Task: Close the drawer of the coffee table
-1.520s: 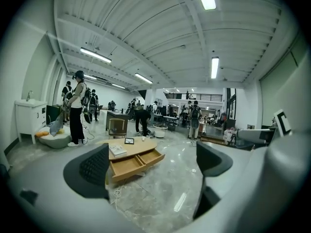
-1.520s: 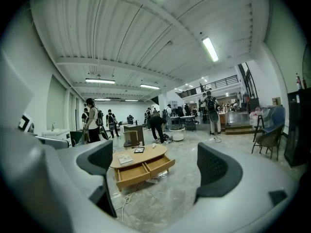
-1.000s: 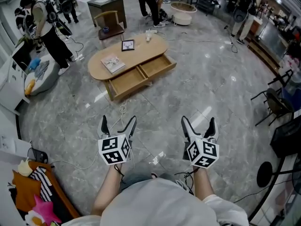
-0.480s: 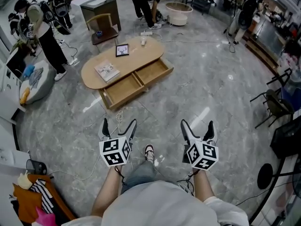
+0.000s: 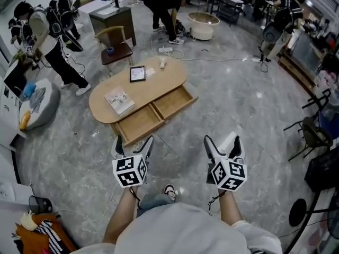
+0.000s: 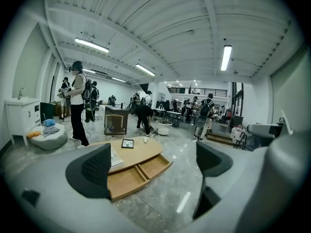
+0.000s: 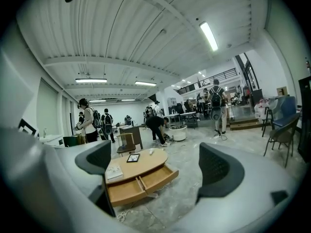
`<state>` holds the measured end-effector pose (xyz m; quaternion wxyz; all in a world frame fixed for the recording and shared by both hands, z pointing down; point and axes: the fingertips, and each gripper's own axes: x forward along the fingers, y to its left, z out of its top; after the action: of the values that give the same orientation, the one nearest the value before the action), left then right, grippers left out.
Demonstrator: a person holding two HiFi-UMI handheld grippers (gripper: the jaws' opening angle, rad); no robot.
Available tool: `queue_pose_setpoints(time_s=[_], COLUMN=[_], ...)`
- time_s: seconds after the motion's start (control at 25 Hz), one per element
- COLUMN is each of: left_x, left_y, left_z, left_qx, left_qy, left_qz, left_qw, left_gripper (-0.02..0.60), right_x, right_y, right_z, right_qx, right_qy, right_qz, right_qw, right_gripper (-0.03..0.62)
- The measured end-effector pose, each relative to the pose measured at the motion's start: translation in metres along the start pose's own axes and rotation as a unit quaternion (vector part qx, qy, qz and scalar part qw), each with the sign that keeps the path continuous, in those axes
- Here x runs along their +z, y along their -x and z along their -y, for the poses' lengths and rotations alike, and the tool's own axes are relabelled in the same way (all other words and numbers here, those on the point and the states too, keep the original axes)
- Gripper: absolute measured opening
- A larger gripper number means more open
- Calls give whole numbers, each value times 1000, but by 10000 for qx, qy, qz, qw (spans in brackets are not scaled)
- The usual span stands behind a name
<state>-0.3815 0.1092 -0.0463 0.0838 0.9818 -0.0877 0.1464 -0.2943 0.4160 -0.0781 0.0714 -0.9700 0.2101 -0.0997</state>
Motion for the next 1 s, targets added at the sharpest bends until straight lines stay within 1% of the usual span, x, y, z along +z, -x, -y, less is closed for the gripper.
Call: queue_pose_setpoints(time_s=[0.2, 0.4, 0.56, 0.68, 0.8, 1.0], left_x=[23, 26, 21, 17, 23, 37], left_y=[-58, -91, -112, -133, -157, -200], left_z=[-20, -32, -45, -53, -62, -79], left_qx=[63, 135, 279, 455, 691, 1262], left_qy=[79, 96, 196, 270, 344, 597], left_qz=[37, -58, -187, -268, -225, -119], left_qw=[9999, 9998, 9992, 9982, 9968, 9901], left_gripper=[541, 540, 540, 540, 540, 540], right_x=[21, 18, 8, 1, 4, 21], right_y=[-62, -98, -131, -162, -206, -301], right_z=[-8, -7, -11, -6, -2, -2], right_qx=[101, 81, 194, 294, 453, 929], right_qy=[74, 82, 68, 63, 90, 209], right_qz=[85, -72, -252, -375, -410, -481], right_qw=[9999, 9999, 9995, 9988, 9981, 9943], right_gripper=[568, 568, 568, 568, 568, 568])
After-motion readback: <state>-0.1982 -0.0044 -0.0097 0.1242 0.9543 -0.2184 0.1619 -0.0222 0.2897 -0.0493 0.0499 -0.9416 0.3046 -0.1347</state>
